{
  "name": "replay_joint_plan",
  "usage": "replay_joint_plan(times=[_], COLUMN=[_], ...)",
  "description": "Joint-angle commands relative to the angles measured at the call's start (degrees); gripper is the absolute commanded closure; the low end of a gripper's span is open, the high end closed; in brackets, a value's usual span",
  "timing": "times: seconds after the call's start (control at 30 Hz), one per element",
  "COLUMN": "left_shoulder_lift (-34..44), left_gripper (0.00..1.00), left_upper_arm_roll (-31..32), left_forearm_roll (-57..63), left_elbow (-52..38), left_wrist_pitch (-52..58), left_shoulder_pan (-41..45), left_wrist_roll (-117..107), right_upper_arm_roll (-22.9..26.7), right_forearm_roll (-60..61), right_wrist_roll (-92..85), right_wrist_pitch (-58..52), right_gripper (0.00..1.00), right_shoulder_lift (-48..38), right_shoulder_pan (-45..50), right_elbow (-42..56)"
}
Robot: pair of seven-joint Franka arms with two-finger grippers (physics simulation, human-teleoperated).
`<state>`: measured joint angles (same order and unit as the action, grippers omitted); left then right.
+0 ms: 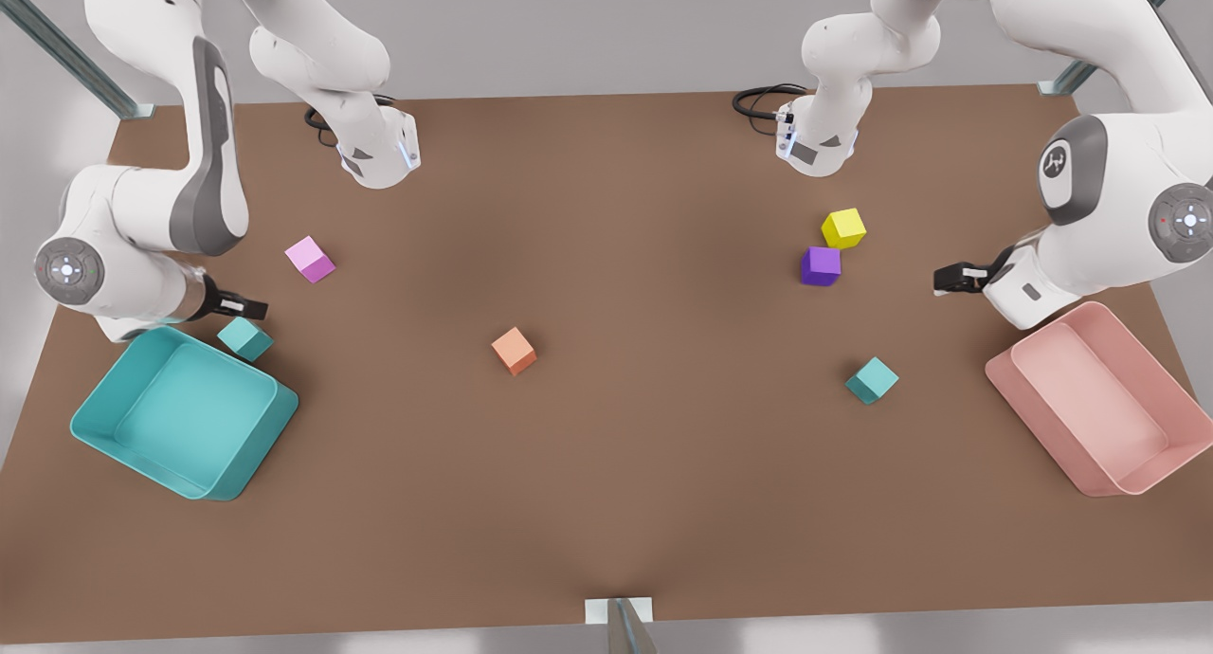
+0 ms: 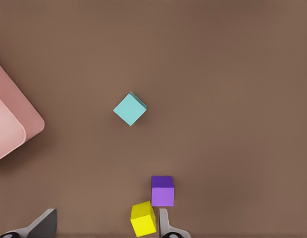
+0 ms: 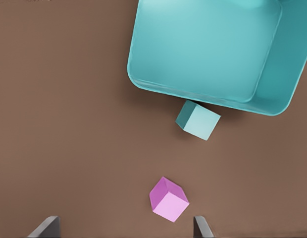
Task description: Stack the two blue cubes on top of each other
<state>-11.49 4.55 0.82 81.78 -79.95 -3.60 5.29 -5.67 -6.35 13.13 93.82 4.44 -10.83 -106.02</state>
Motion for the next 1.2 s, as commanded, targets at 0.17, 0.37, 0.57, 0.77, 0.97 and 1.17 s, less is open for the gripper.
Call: replay_joint_plan(times=[0.17,0.37,0.57,0.77,0.97,1.17], left_shoulder_lift=[0.06,0.06,-0.38,-0.38,-0.38,-0.38], left_gripper=[0.0,0.0,0.0,0.0,0.0,0.0], left_upper_arm_roll=[0.02,0.02,0.02,0.02,0.02,0.02], left_forearm_roll=[-0.11,-0.11,-0.11,-0.11,-0.11,-0.11], left_elbow=[0.04,0.13,0.31,0.39,0.48,0.48], left_wrist_pitch=[0.06,0.14,0.85,1.2,2.17,2.34], left_shoulder_pan=[0.09,0.09,0.09,0.09,0.09,0.09], left_wrist_roll=[0.25,0.25,0.16,0.16,0.08,0.08], right_upper_arm_roll=[0.14,0.84,0.84,0.84,0.84,0.84], right_forearm_roll=[0.11,0.11,0.11,0.2,0.11,0.11], right_wrist_roll=[28.27,27.48,27.21,24.31,23.17,21.15], right_wrist_pitch=[22.53,30.19,34.94,34.94,35.81,36.96], right_gripper=[0.0,0.0,0.0,0.0,0.0,0.0], right_shoulder_lift=[1.89,0.84,1.01,1.72,4.88,7.43], right_shoulder_pan=[-0.07,-3.93,-5.78,-7.71,-9.3,-10.61], right_elbow=[-6.47,-12.72,-17.2,-19.75,-20.19,-20.45])
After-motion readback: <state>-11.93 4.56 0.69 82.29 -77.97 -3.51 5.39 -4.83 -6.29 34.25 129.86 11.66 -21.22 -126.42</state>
